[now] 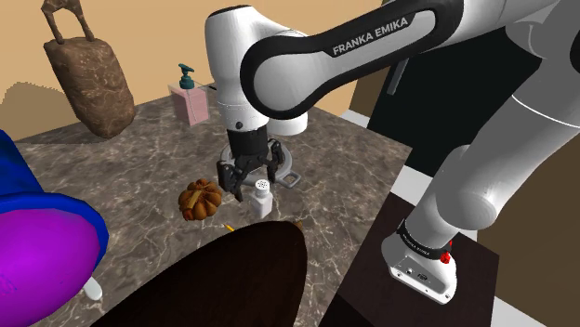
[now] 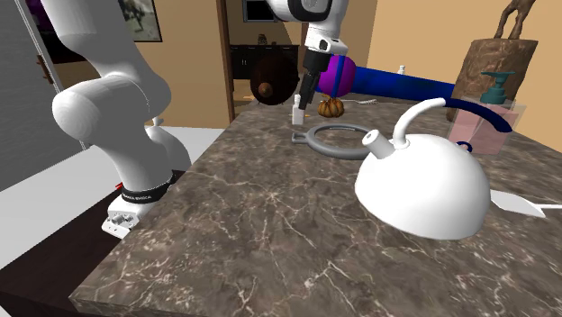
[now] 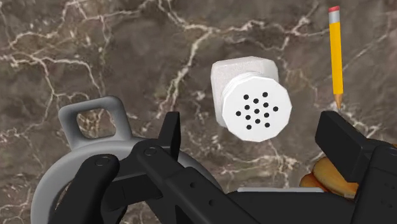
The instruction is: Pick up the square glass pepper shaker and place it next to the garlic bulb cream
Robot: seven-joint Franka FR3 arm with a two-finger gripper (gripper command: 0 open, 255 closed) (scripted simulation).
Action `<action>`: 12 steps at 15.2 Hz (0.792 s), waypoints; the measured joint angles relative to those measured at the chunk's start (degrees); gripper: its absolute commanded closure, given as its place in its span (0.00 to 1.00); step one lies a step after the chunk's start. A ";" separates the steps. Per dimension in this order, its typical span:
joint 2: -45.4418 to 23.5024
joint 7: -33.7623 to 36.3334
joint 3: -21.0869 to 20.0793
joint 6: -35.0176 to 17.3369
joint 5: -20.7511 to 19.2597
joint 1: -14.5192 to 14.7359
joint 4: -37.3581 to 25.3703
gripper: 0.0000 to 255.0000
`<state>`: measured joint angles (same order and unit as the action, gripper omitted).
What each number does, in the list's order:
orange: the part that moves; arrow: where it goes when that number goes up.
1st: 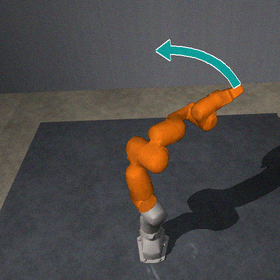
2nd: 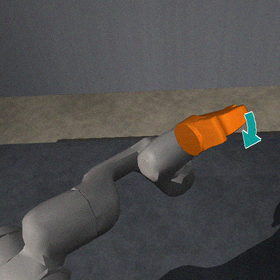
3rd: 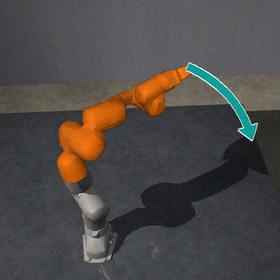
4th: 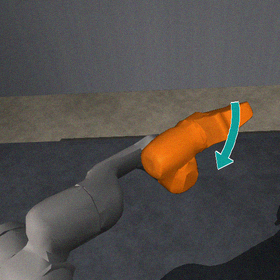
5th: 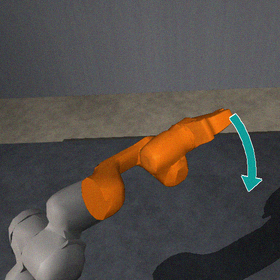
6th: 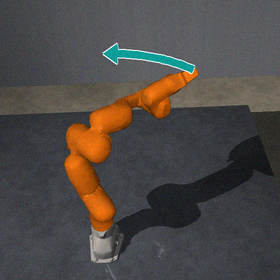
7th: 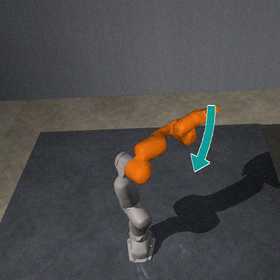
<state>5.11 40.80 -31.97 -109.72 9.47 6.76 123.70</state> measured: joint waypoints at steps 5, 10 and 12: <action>0.77 -0.12 0.56 5.56 -0.07 -0.39 -4.91 0.00; 0.75 -0.03 0.67 7.24 -0.20 -0.48 -6.54 0.00; 0.76 -0.03 0.68 7.30 -0.20 -0.48 -6.58 0.00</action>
